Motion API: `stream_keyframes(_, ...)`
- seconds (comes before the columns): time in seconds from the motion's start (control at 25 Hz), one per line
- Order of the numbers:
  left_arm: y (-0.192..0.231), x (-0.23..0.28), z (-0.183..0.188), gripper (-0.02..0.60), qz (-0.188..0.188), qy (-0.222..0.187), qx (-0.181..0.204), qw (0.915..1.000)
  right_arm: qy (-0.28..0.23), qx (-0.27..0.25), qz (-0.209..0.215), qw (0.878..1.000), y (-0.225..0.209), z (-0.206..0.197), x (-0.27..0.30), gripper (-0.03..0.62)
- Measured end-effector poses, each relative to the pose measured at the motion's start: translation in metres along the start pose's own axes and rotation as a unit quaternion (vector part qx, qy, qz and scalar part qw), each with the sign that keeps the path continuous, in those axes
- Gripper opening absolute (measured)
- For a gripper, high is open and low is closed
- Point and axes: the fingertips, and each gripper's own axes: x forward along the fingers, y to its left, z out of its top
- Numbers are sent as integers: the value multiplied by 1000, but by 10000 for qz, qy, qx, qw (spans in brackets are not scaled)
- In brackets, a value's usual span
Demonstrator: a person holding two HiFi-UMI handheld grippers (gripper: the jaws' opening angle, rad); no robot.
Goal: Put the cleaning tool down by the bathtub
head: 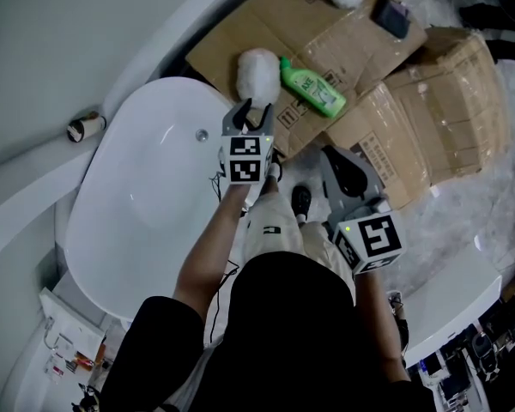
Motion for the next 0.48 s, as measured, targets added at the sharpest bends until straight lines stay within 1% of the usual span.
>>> stream_keyframes(0.08,-8,-9,3,170,24,-124,37,9999,-39,-16,23,10000,0,-5,-9,12)
stream_keyframes(0.16,-18,-21,4,141,54,-263,53,9996,-43,18,27,10000,0,-13,-19,12)
stream_keyframes(0.28,-32,-39,4,135,111,-413,125,9990,-27,34,87,10000,2,-24,-34,12)
stream_keyframes(0.48,-56,-67,-3,120,228,-536,184,9981,-294,-27,137,9995,6,-35,-66,12)
